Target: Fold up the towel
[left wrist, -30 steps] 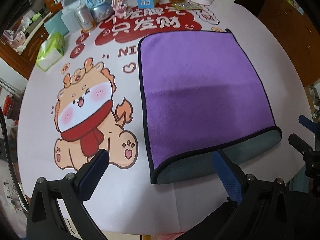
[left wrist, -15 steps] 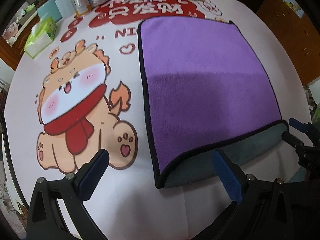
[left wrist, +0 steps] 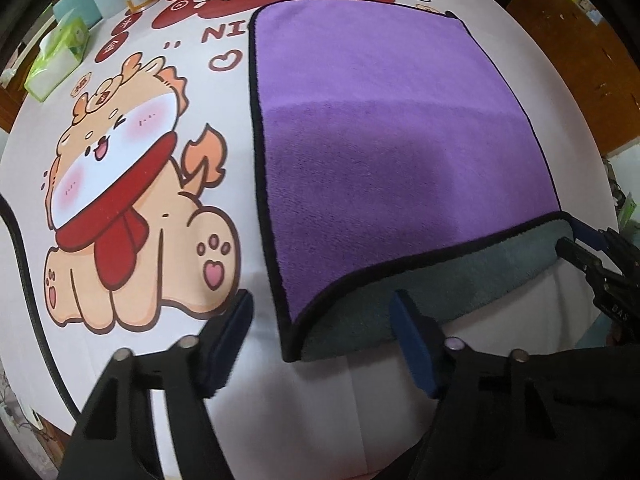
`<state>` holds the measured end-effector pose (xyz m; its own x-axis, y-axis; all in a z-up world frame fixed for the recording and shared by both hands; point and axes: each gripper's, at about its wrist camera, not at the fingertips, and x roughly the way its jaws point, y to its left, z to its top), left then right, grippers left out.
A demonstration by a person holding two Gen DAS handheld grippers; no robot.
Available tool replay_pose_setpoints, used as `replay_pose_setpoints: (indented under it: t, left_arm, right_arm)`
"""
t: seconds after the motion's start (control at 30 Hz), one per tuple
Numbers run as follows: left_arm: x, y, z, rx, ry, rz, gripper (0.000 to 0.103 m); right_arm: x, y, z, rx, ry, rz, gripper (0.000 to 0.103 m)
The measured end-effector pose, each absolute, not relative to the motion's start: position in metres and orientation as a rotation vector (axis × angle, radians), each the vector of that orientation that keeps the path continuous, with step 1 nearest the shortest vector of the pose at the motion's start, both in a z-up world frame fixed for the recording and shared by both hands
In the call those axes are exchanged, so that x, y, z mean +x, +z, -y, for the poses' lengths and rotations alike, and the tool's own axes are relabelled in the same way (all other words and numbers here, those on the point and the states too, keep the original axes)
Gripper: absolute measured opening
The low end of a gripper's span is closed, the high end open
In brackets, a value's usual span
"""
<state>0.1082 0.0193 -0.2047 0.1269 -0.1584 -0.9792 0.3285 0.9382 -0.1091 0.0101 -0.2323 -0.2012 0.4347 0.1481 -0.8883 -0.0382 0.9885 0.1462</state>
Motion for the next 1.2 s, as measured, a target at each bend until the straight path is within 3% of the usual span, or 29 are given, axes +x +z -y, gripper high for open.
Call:
replay_pose_setpoints:
  t: [0.13,0.47,0.63,1.2]
  left_arm:
    - [0.108,-0.209,-0.016,0.155,-0.373,-1.403,0.049]
    - [0.103,-0.210,-0.016,0.143,-0.364,-1.406,0.013]
    - [0.102,-0.207,-0.018,0.140,-0.365,-1.403,0.009]
    - [0.097,-0.189,-0.027,0.130,-0.380,-1.362,0.006]
  right_arm:
    - [0.010,-0.201,0.233,0.110,0.109,-1.116,0.042]
    - [0.008,-0.198,0.235,0.109,0.077,-1.113,0.018]
    - [0.008,-0.198,0.238,0.114,0.063,-1.116,0.006]
    - [0.010,-0.181,0.238,0.110,0.074,-1.072,0.005]
